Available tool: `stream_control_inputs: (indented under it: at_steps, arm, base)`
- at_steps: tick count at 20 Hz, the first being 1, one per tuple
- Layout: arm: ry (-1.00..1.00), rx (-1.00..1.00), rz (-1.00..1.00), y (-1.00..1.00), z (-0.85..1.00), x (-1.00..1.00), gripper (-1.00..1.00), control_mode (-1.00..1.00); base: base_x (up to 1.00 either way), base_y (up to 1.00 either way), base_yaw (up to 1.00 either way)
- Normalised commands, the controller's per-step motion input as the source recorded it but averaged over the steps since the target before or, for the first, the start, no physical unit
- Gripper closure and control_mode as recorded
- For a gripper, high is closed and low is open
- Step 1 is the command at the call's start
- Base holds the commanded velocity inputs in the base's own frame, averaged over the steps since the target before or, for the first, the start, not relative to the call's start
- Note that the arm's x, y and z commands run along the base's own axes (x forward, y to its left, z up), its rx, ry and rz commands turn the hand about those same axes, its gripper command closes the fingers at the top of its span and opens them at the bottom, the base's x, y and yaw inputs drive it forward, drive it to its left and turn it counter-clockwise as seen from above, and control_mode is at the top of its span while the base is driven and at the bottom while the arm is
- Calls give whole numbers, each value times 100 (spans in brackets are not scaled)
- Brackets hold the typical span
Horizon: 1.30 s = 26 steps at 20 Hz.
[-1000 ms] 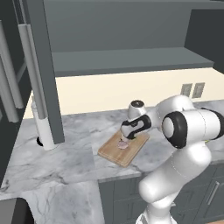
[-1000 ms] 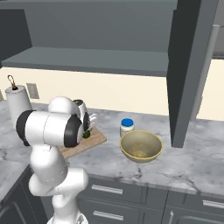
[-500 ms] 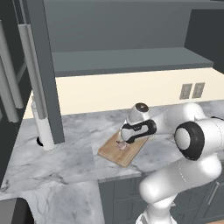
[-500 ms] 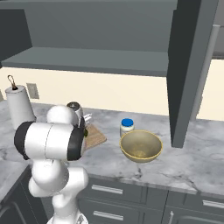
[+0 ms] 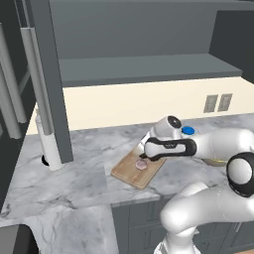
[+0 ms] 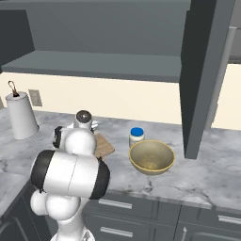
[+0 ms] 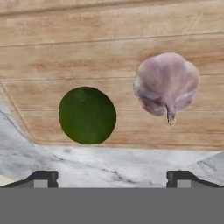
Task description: Open the cabinet. Place the bowl and condiment on the counter. Then place the lime and garlic on the cutting board.
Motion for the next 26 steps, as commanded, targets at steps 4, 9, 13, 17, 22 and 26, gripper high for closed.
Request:
stream_control_inputs:
  at_steps: [4,9,13,17,22,26]
  arm:
    - [3,-2,3,-12,72,-37,-100,-100]
    - [13,-15,0,0,68,-66,-100,-100]
    - [3,-8,0,-1,49,-80,-100,-100]
    - [-3,0,0,-22,42,-82,-100,-100]
    - [-5,0,0,-47,34,-92,-100,-100]
    - [-2,0,0,-39,36,-92,-100,-100]
  base:
    - [0,0,0]
    - [0,0,0]
    - [0,0,0]
    - [0,0,0]
    - [0,0,0]
    - [0,0,0]
